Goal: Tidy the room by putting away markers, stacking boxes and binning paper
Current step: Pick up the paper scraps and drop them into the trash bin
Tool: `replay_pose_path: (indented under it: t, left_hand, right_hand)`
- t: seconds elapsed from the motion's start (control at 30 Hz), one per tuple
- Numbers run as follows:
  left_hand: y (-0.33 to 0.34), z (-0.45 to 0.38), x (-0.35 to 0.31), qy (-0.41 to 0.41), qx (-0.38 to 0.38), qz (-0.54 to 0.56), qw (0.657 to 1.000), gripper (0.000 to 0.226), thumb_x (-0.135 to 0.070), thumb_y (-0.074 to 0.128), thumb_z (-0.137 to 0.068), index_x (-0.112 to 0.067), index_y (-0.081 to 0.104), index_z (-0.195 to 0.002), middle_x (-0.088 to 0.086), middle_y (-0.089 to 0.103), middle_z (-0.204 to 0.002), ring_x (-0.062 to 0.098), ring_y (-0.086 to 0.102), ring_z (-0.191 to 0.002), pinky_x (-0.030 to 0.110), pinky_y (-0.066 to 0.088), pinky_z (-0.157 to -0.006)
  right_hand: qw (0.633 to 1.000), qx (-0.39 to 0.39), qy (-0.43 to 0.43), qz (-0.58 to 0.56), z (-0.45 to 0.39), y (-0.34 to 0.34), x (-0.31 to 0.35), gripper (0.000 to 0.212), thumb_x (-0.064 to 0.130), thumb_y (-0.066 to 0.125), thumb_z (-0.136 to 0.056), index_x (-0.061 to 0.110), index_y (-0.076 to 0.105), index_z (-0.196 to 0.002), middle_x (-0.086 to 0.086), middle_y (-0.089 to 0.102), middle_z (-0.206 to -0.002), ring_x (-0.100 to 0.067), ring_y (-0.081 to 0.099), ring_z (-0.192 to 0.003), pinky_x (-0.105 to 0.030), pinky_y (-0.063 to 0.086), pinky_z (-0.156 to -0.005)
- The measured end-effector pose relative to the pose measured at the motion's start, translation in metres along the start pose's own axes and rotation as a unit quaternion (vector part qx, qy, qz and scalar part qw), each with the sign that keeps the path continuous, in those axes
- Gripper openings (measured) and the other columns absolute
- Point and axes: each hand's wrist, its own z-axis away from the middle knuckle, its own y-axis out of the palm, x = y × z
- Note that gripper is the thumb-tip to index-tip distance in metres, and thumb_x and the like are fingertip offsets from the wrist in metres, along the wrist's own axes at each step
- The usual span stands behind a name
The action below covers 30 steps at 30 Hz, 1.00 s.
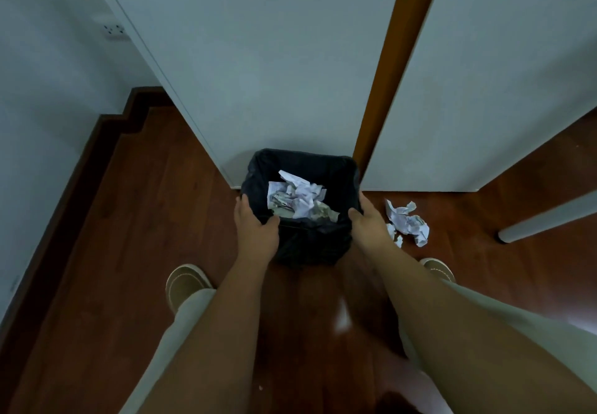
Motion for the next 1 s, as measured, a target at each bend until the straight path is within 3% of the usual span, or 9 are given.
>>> replay_pose_path:
  t: [0.13,0.23,0.33,0.4,0.5,0.57,0.7,0.9,1.0]
  left_hand:
    - [-0.019,-0.003,0.01,-0.004,-0.049,0.052,0.997,0.085,-0.015,0.068,-0.09,-0.019,0.014,-0.156,0.002,0.003,-0.162,0.017,0.019,-0.146,0.022,0.024,-0.107]
    - [-0.009,0.009,0.015,-0.082,-0.137,0.184,0.97,0.078,-0.018,0.062,-0.095,-0.019,0.014,-0.156,0.005,0.007,-0.161,0.015,0.033,-0.137,0.023,0.031,-0.098]
    - [0.018,0.031,0.02,-0.156,-0.191,0.184,0.952,0.061,-0.023,0.055,-0.098,-0.014,0.027,-0.152,0.01,0.019,-0.156,0.025,0.039,-0.132,0.025,0.031,-0.093]
    - [0.041,0.044,0.031,-0.17,-0.185,0.172,0.952,0.045,-0.019,0.058,-0.096,-0.01,0.042,-0.137,0.011,0.04,-0.141,0.023,0.052,-0.11,0.026,0.038,-0.087]
    - [0.08,0.056,0.047,-0.158,-0.093,0.125,0.975,0.031,-0.009,0.062,-0.091,-0.015,0.044,-0.115,0.01,0.053,-0.115,0.022,0.058,-0.095,0.024,0.045,-0.075]
    - [0.106,0.059,0.05,-0.138,-0.022,0.075,0.987,0.03,-0.006,0.061,-0.09,-0.018,0.044,-0.111,0.008,0.05,-0.112,0.024,0.059,-0.094,0.024,0.047,-0.073]
    - [0.157,0.055,0.045,-0.089,0.069,-0.03,0.993,0.03,-0.011,0.063,-0.087,-0.016,0.053,-0.115,0.006,0.05,-0.117,0.011,0.054,-0.08,0.025,0.049,-0.071]
    - [0.226,0.032,0.039,-0.059,0.176,-0.123,0.975,0.037,-0.018,0.068,-0.086,-0.027,0.056,-0.12,0.003,0.046,-0.13,0.014,0.051,-0.102,0.028,0.049,-0.084]
    - [0.255,0.022,0.044,0.028,0.274,-0.218,0.936,0.034,-0.024,0.067,-0.088,-0.032,0.06,-0.12,0.002,0.023,-0.154,0.021,0.037,-0.131,0.032,0.043,-0.101]
  right_hand:
    - [0.995,0.055,0.009,-0.085,-0.019,0.018,0.004,0.053,0.019,0.046,-0.098,0.041,0.037,-0.145,0.002,0.057,-0.137,-0.023,0.057,-0.121,-0.044,0.046,-0.105]
    - [0.972,0.072,0.033,-0.222,-0.021,0.03,0.003,0.048,0.025,0.052,-0.097,0.031,0.042,-0.143,0.001,0.056,-0.137,-0.021,0.058,-0.12,-0.045,0.047,-0.104]
    - [0.967,0.003,0.073,-0.244,-0.02,0.022,-0.008,0.038,0.04,0.051,-0.096,0.025,0.053,-0.131,-0.002,0.06,-0.129,-0.02,0.058,-0.116,-0.042,0.046,-0.103]
    - [0.983,-0.058,0.082,-0.156,-0.021,0.004,-0.025,0.031,0.036,0.047,-0.098,0.025,0.057,-0.125,-0.002,0.062,-0.12,-0.018,0.058,-0.104,-0.035,0.047,-0.095]
    - [0.985,-0.114,0.109,-0.064,-0.032,-0.037,-0.059,0.028,0.022,0.046,-0.098,0.022,0.057,-0.124,-0.006,0.062,-0.103,-0.018,0.056,-0.081,-0.029,0.046,-0.074]
    - [0.982,-0.127,0.127,-0.063,-0.041,-0.062,-0.082,0.03,0.015,0.048,-0.095,0.019,0.056,-0.124,-0.011,0.063,-0.11,-0.02,0.058,-0.085,-0.032,0.049,-0.076]
    - [0.973,-0.176,0.149,0.001,-0.054,-0.109,-0.118,0.032,0.017,0.057,-0.088,0.017,0.06,-0.12,-0.011,0.064,-0.114,-0.027,0.063,-0.099,-0.031,0.048,-0.08]
    - [0.968,-0.088,0.152,0.179,-0.091,-0.152,-0.164,0.053,0.033,0.061,-0.079,0.025,0.055,-0.132,-0.019,0.053,-0.132,-0.037,0.053,-0.12,-0.044,0.041,-0.107]
    - [0.948,-0.008,0.128,0.29,-0.108,-0.163,-0.166,0.055,0.028,0.063,-0.088,0.038,0.047,-0.139,-0.011,0.021,-0.158,-0.035,0.029,-0.141,-0.039,0.027,-0.113]
